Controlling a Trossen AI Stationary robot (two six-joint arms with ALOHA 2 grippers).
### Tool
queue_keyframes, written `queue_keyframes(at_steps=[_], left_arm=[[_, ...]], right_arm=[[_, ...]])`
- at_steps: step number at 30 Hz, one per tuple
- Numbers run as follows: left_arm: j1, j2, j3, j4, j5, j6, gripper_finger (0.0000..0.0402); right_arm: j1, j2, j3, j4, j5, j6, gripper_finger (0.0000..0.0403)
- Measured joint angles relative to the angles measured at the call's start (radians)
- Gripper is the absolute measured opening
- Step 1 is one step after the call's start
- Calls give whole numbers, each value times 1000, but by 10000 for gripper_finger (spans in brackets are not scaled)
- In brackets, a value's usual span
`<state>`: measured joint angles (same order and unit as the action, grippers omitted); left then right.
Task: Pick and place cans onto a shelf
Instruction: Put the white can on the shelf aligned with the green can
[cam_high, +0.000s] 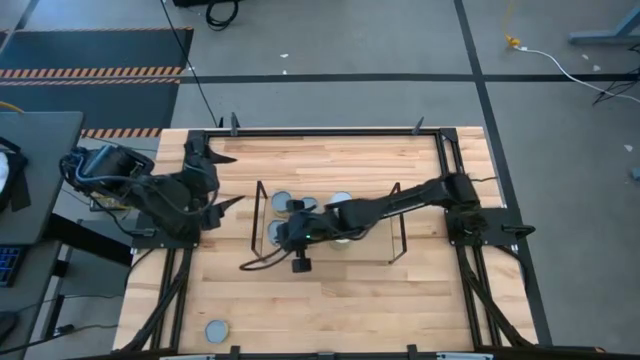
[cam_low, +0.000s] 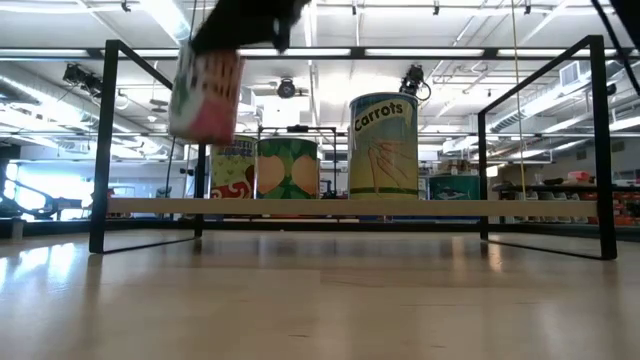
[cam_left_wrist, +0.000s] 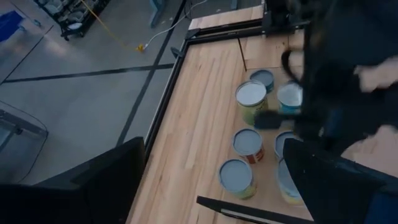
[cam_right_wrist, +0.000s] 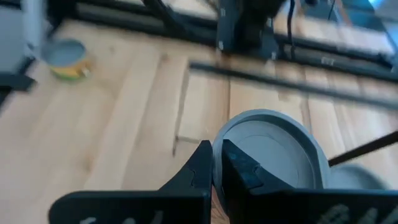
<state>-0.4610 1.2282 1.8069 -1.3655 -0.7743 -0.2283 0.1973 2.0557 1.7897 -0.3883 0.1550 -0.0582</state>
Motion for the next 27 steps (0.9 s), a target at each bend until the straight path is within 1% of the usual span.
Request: queue_keyframes(at_steps=[6,16,27], left_arm=[[0,-7,0,-2,2,-19,387],[0,-7,0,-17,1,-28,387],[0,-7,0,-24,1,-38,387]], right_arm=[[-32,73,0,-3,-66,3,19],[-47,99,1,12,-66,28,30],[-48,104,1,9,-51,25,79]])
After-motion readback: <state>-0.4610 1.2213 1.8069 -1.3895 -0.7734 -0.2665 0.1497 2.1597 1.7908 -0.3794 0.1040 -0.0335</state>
